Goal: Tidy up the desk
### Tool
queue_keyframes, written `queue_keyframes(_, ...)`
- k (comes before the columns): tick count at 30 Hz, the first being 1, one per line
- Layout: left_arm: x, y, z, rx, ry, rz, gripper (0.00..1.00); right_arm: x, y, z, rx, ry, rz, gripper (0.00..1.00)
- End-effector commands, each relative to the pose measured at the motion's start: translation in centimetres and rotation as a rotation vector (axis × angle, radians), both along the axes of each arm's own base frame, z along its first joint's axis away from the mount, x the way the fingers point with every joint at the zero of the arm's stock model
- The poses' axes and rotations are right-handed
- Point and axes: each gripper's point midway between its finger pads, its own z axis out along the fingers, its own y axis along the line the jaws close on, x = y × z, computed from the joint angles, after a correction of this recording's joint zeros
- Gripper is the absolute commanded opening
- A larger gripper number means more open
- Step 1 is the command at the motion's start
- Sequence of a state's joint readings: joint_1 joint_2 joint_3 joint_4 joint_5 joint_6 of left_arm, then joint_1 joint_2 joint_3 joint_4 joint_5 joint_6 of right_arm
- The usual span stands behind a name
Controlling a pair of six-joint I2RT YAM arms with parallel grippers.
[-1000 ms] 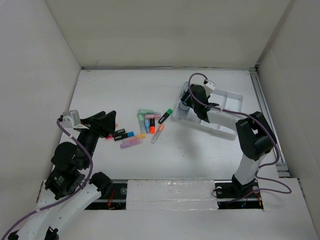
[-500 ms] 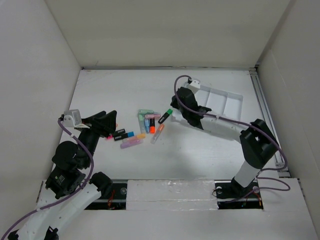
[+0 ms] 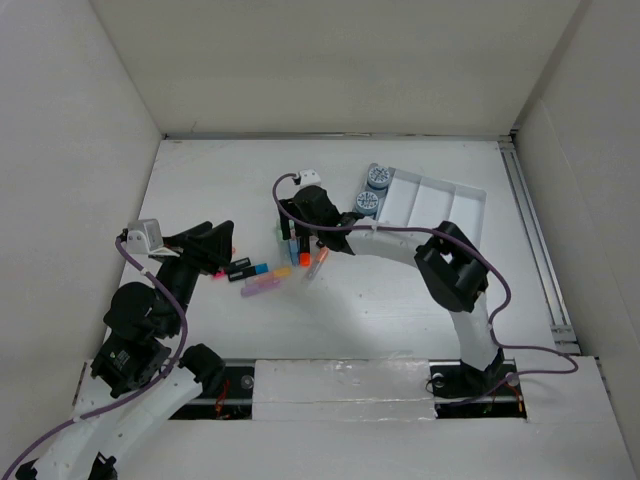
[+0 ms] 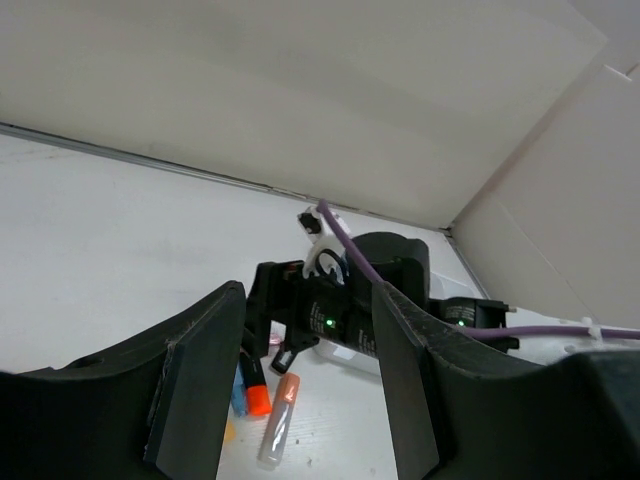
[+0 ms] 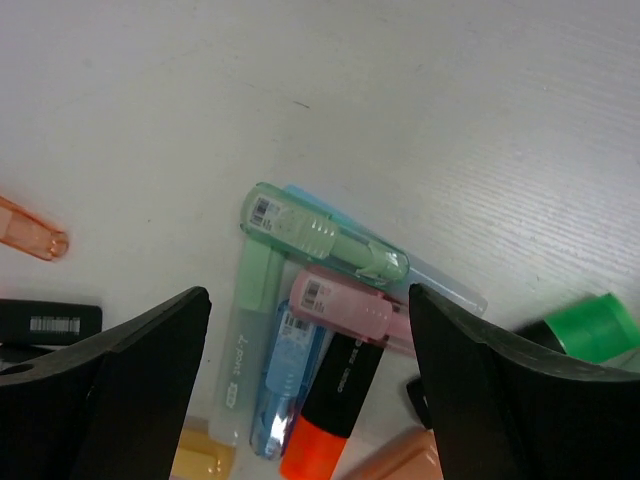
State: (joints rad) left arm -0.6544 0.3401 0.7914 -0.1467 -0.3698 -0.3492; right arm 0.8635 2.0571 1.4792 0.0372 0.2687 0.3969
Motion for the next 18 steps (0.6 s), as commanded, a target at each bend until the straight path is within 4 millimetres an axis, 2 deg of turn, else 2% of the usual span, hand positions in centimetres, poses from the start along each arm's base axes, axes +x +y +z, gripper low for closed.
queue_keyframes(1, 0.1, -0.2, 0.7, -0.009, -0.032, -0.006, 0.49, 1.4, 0.4, 1.2, -0.117, -0.036, 0.062, 0.86)
queue_keyframes(2, 0.1, -0.2, 0.7, -0.012, -0.033, -0.005, 0.49, 1.4, 0.1, 0.1, -0.179, -0.012, 0.076, 0.86)
queue_keyframes(3, 0.1, -0.2, 0.7, -0.01, -0.034, -0.005, 0.49, 1.4, 0.1, 0.1, -0.179, -0.012, 0.076, 0.86)
queue_keyframes(4, 0.1, -0.2, 0.6, -0.009, -0.033, -0.006, 0.49, 1.1, 0.5, -1.3, -0.211, 0.005, 0.091, 0.86)
queue_keyframes(5, 0.1, -0.2, 0.7, -0.01, -0.034, -0.006, 0.49, 1.5, 0.8, -0.8, -0.218, -0.004, 0.095, 0.87)
queue_keyframes(7, 0.1, -0.2, 0.6, -0.008, -0.031, -0.006, 0.49, 1.6, 0.6, -1.5, -0.253, 0.006, 0.094, 0.87)
queue_keyframes(8, 0.2, -0.2, 0.6, -0.006, -0.03, -0.006, 0.49, 1.9, 0.6, -2.6, -0.286, 0.01, 0.101, 0.87)
queue_keyframes(18, 0.3, -0.3, 0.5, -0.003, -0.027, -0.005, 0.49, 2.5, 2.0, -2.9, -0.303, 0.016, 0.147, 0.86)
